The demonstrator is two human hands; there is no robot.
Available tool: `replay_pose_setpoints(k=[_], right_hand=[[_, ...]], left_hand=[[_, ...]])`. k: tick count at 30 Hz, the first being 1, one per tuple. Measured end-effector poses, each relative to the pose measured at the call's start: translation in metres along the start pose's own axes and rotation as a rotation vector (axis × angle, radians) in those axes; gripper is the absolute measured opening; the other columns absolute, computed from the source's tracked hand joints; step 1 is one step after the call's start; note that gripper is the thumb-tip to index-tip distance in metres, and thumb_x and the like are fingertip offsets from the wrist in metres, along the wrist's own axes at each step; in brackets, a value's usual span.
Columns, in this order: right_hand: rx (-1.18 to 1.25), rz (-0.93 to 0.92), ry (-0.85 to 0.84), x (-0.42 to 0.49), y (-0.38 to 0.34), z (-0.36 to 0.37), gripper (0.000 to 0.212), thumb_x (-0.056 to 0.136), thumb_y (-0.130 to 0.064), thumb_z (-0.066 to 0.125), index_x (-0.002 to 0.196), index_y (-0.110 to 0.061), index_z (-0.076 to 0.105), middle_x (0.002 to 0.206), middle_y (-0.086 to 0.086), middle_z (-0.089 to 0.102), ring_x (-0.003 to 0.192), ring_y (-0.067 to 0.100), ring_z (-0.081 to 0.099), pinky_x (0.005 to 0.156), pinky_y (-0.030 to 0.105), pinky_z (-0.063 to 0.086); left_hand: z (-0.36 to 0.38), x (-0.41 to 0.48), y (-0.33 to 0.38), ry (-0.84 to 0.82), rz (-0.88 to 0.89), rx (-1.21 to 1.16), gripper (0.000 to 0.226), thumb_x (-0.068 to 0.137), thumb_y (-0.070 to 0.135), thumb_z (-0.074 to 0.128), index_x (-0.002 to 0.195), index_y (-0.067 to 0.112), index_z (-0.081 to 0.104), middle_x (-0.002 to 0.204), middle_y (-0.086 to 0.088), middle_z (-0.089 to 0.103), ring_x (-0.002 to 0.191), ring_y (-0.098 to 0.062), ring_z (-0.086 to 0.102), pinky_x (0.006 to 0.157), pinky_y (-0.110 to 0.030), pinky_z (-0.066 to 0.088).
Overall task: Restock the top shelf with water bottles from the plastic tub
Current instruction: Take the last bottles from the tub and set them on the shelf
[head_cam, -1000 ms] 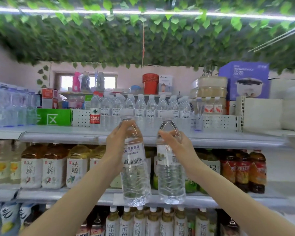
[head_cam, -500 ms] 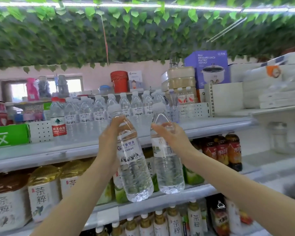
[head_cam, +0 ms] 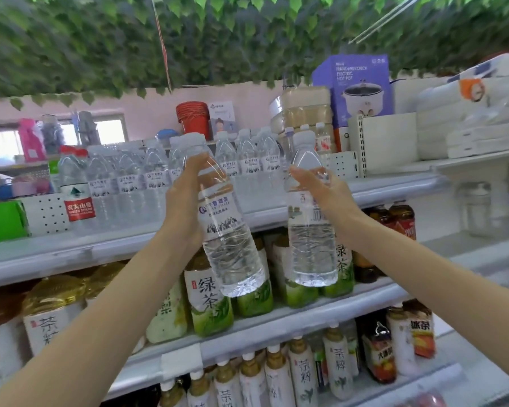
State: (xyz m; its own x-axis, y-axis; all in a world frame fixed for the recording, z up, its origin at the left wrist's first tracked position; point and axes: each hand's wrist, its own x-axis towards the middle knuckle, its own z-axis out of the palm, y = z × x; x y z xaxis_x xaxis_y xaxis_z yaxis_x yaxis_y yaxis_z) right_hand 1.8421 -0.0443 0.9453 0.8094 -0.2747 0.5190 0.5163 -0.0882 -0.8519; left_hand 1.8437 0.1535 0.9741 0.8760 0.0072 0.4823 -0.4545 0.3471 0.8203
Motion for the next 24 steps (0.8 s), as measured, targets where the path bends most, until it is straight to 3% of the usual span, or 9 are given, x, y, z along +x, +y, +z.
replay_pose_setpoints(k=[4, 6, 9, 12, 15, 18, 19, 22, 24], right_hand=[[0.005, -0.021, 0.012, 0.034, 0.008, -0.018, 0.069, 0.078, -0.055, 0.063, 0.132, -0.016, 0.045, 0.127, 0.004, 0.053, 0.108, 0.016, 0.050, 0.077, 0.029, 0.035], [0.011, -0.036, 0.014, 0.056, 0.009, -0.031, 0.074, 0.077, -0.055, 0.064, 0.136, -0.017, 0.042, 0.130, 0.003, 0.052, 0.112, 0.017, 0.049, 0.083, 0.030, 0.033], [0.040, -0.091, 0.030, 0.094, 0.011, -0.053, 0.088, 0.069, -0.060, 0.069, 0.140, -0.016, 0.040, 0.130, 0.001, 0.053, 0.119, 0.018, 0.049, 0.089, 0.032, 0.034], [0.080, -0.124, -0.012, 0.133, 0.012, -0.073, 0.106, 0.054, -0.070, 0.073, 0.140, -0.018, 0.042, 0.126, 0.000, 0.060, 0.120, 0.019, 0.052, 0.100, 0.041, 0.038], [0.152, -0.102, -0.016, 0.181, 0.017, -0.090, 0.086, 0.058, -0.063, 0.073, 0.128, -0.017, 0.054, 0.122, 0.000, 0.062, 0.117, 0.020, 0.054, 0.103, 0.042, 0.039], [0.251, -0.078, -0.006, 0.230, 0.023, -0.096, 0.044, 0.077, -0.050, 0.069, 0.109, -0.021, 0.063, 0.110, -0.005, 0.063, 0.112, 0.016, 0.056, 0.100, 0.036, 0.041], [0.274, -0.075, -0.006, 0.248, 0.027, -0.095, 0.043, 0.078, -0.050, 0.069, 0.110, -0.021, 0.063, 0.111, -0.005, 0.063, 0.113, 0.016, 0.056, 0.100, 0.036, 0.042], [0.299, -0.092, 0.021, 0.296, 0.037, -0.081, 0.073, 0.077, -0.049, 0.071, 0.138, -0.021, 0.042, 0.127, -0.002, 0.056, 0.119, 0.016, 0.051, 0.102, 0.035, 0.041], [0.299, -0.146, 0.033, 0.325, 0.047, -0.067, 0.085, 0.075, -0.047, 0.075, 0.143, -0.017, 0.035, 0.131, 0.002, 0.054, 0.120, 0.019, 0.051, 0.104, 0.037, 0.041]], left_hand=[[0.021, 0.022, -0.008, 0.018, 0.052, -0.086, 0.022, 0.085, 0.037, 0.060, 0.096, 0.018, 0.058, 0.076, 0.003, 0.065, 0.064, -0.013, 0.063, 0.064, -0.031, 0.056], [0.033, 0.037, -0.011, 0.006, 0.067, -0.156, 0.020, 0.085, 0.038, 0.059, 0.090, 0.019, 0.058, 0.079, 0.002, 0.063, 0.067, -0.014, 0.061, 0.064, -0.031, 0.055], [0.051, 0.064, -0.021, 0.009, 0.125, -0.236, 0.021, 0.087, 0.040, 0.056, 0.081, 0.020, 0.057, 0.067, 0.004, 0.063, 0.057, -0.011, 0.061, 0.057, -0.026, 0.053], [0.069, 0.094, -0.034, 0.066, 0.215, -0.258, 0.021, 0.085, 0.040, 0.056, 0.074, 0.022, 0.058, 0.065, 0.006, 0.063, 0.058, -0.012, 0.060, 0.068, -0.031, 0.053], [0.087, 0.122, -0.047, 0.156, 0.269, -0.283, 0.021, 0.083, 0.037, 0.058, 0.068, 0.023, 0.061, 0.070, 0.003, 0.062, 0.061, -0.016, 0.058, 0.078, -0.039, 0.050], [0.105, 0.147, -0.061, 0.246, 0.325, -0.305, 0.015, 0.083, 0.034, 0.057, 0.074, 0.021, 0.057, 0.068, 0.004, 0.061, 0.055, -0.013, 0.058, 0.065, -0.030, 0.051], [0.109, 0.155, -0.065, 0.273, 0.343, -0.303, 0.015, 0.083, 0.034, 0.057, 0.074, 0.021, 0.057, 0.066, 0.005, 0.061, 0.053, -0.012, 0.058, 0.061, -0.027, 0.050], [0.121, 0.179, -0.077, 0.337, 0.391, -0.291, 0.017, 0.083, 0.033, 0.057, 0.069, 0.024, 0.057, 0.062, 0.007, 0.061, 0.049, -0.008, 0.057, 0.055, -0.022, 0.049], [0.127, 0.193, -0.084, 0.366, 0.411, -0.267, 0.015, 0.082, 0.034, 0.059, 0.070, 0.024, 0.057, 0.065, 0.007, 0.061, 0.050, -0.008, 0.057, 0.055, -0.022, 0.048]])
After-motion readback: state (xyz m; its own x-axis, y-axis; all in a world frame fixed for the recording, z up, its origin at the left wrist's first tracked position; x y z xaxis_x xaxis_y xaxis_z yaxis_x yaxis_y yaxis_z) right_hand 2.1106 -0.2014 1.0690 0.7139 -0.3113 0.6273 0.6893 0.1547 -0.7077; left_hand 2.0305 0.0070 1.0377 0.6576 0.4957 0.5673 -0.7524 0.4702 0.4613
